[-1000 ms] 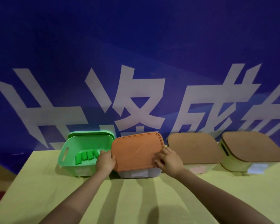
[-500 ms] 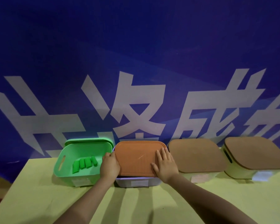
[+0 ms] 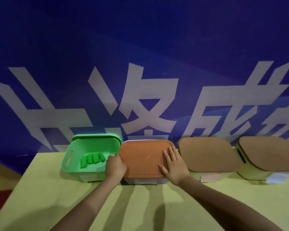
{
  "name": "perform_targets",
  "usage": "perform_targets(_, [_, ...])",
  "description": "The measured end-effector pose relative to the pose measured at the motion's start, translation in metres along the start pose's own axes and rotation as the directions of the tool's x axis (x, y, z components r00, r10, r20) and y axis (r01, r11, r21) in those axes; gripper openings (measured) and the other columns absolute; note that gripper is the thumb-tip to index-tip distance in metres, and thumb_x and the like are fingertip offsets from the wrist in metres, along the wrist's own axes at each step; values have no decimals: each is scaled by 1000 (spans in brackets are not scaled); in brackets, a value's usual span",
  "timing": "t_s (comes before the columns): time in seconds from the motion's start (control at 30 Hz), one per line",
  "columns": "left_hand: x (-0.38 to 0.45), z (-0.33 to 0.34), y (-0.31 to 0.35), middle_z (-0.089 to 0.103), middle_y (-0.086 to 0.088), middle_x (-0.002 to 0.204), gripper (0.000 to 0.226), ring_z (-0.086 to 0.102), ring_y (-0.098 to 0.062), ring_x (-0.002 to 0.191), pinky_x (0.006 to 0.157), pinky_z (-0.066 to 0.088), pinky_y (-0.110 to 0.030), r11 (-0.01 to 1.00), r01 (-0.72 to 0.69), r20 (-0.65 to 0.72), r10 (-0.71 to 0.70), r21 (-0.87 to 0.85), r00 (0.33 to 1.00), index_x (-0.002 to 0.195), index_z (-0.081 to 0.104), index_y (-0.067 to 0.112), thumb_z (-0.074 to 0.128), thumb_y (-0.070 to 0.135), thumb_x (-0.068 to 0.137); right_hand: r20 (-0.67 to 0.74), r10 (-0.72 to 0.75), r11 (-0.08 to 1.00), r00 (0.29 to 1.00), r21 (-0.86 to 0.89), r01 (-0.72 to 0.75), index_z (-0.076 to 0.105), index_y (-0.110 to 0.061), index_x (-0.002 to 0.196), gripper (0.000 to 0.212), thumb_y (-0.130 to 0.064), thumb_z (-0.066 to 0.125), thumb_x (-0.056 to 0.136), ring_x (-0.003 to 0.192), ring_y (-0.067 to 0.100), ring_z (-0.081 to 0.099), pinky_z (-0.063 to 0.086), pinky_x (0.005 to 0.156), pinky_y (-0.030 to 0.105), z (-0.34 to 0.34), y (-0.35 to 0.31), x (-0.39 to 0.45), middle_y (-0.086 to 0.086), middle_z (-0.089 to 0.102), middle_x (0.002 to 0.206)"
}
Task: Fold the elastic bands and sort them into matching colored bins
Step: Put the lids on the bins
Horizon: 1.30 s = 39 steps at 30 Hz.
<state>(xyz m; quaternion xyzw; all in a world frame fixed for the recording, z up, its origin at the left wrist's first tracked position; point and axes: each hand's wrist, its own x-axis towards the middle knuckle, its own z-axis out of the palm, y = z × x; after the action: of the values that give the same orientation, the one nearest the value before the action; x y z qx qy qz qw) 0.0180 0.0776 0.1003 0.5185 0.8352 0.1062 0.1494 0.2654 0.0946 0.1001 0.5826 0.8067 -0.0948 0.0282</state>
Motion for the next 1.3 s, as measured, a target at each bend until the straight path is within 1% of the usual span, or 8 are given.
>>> perform_targets(0.17, [8,-1,4,64,-7,90,18,58,-25,75,58,40,-29,983,118,46,-112,-137,993,96,65,7,51,13,85,-1,-6,999,1000,-44,6,2,-16,154,112,-74,-28,62,148,27,-8,-12,112,34,-7,2,-2,11,-3,161])
perform_targets(0.4, [12,3,17,60,-11,105,24,59,-28,98,69,45,-34,1000,14,-6,-14,22,1000,105,57,7,43,25,96,-2,68,997,998,-24,-68,12,-14,152,83,-66,2,87,148,29,-2,0,118,35,-13,6,5,14,5,161])
perform_targets(0.6, [-11,26,-5,60,-12,102,27,58,-29,95,67,48,-36,986,-145,-181,128,-82,975,112,61,4,47,23,97,3,57,997,998,-42,-57,1,-15,153,115,-67,-38,59,148,32,-7,-11,111,35,-3,5,8,16,-2,161])
perform_targets(0.77, [-5,25,-23,60,-7,113,36,59,-25,103,74,48,-36,969,-233,-170,216,-86,962,122,58,9,48,32,97,17,34,996,999,-80,-32,0,-18,154,116,-66,-39,56,148,33,-3,0,118,39,-7,8,11,16,2,160])
perform_targets(1.0, [7,13,-39,47,-3,134,61,47,-18,121,89,49,-33,970,-241,-106,236,-34,966,141,41,17,49,53,91,22,21,995,1000,-98,-19,-1,-17,153,111,-66,-35,60,148,33,-5,-7,114,38,-7,6,11,16,0,160])
perform_targets(1.17, [10,7,0,13,-1,159,63,6,-19,148,120,17,-38,851,-520,24,520,70,854,151,24,22,47,15,92,40,35,995,999,-91,-31,0,-18,154,93,-67,-18,77,148,33,-4,0,118,40,-9,6,11,15,1,161])
perform_targets(1.23, [13,10,22,7,-2,160,59,-3,-19,148,121,11,-39,831,-550,54,547,88,835,151,23,19,42,18,95,46,44,995,998,-91,-40,1,-19,154,75,-62,4,93,148,33,-3,4,119,41,-9,7,12,14,1,161])
perform_targets(1.3, [16,16,36,5,-6,161,57,-4,-22,148,121,5,-38,866,-492,74,486,91,871,152,19,16,35,31,100,52,43,996,998,-77,-39,2,-19,154,72,-60,14,96,148,32,-3,6,119,41,-8,8,13,14,1,161])
